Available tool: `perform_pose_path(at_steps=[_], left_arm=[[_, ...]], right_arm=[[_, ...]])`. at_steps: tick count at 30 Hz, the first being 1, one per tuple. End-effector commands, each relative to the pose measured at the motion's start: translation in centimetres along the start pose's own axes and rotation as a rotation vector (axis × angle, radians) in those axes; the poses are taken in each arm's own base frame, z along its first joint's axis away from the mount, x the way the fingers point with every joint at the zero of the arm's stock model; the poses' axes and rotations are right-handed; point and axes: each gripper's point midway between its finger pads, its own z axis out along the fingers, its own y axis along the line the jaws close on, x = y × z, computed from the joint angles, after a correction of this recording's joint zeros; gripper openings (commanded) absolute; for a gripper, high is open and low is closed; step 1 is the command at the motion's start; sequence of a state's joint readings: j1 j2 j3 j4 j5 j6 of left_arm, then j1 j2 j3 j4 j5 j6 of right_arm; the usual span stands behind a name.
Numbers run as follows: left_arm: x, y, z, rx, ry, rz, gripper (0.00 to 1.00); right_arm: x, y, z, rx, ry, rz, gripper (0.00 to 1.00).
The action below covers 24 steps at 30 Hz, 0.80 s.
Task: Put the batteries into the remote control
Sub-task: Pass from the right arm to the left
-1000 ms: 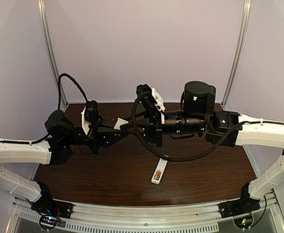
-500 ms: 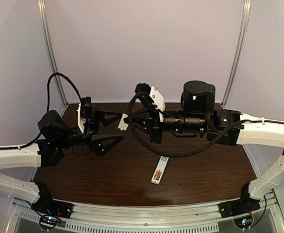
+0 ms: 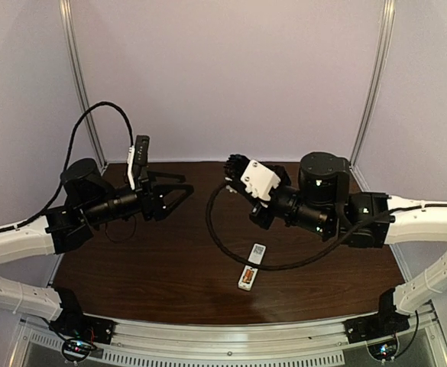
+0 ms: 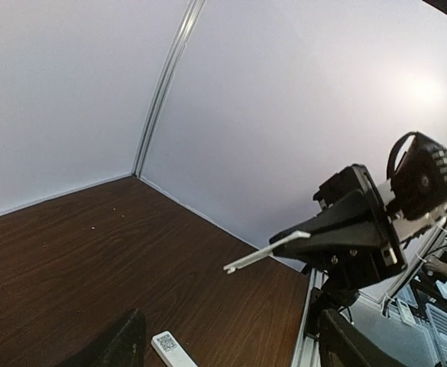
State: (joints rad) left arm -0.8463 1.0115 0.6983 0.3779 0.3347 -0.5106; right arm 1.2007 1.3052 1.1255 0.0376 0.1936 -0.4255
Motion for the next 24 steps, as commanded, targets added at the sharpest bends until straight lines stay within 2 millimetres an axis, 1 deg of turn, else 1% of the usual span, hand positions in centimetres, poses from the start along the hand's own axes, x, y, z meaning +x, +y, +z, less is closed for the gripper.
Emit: perform_pose_path(at_steps=[1,4,6,10,13,16,18,24], left_arm=[[-0.2,-0.3,1.5,0.032,0.072,-0.205,0.76],[0.7,-0.4,2.4,0.047,0.150,-0.267,0.73],[1.2,-0.1,2.6,0.054,0.186,-0.317,0.72],[0.9,0.4,2.4,0.100,0.211,-0.388,0.70],[1.0,0.2,2.9,0.115,0.253,-0.421,0.67],[1.7,0.1,3.4,0.139,0.296,-0.450,0.59],[2.0,0.0,3.7,0.151,0.321,-0.464,0.54],[3.0,-0.2,4.5,0.186,0.374,-0.499,0.47]], right_arm=[[2.2,-0.6,-0.5,0.198,0.088,-0.241,0.00],[3.2,0.5,-0.8,0.284,0.113,-0.395,0.00],[3.7,1.5,-1.1,0.313,0.118,-0.486,0.00],[4.4,3.5,-1.6,0.360,0.125,-0.632,0.00],[4.7,4.7,-1.8,0.391,0.135,-0.716,0.00],[5.0,5.9,-2.0,0.393,0.132,-0.784,0.00],[4.8,6.3,-2.1,0.387,0.124,-0.801,0.00],[4.9,7.1,-2.1,0.384,0.122,-0.842,0.00]])
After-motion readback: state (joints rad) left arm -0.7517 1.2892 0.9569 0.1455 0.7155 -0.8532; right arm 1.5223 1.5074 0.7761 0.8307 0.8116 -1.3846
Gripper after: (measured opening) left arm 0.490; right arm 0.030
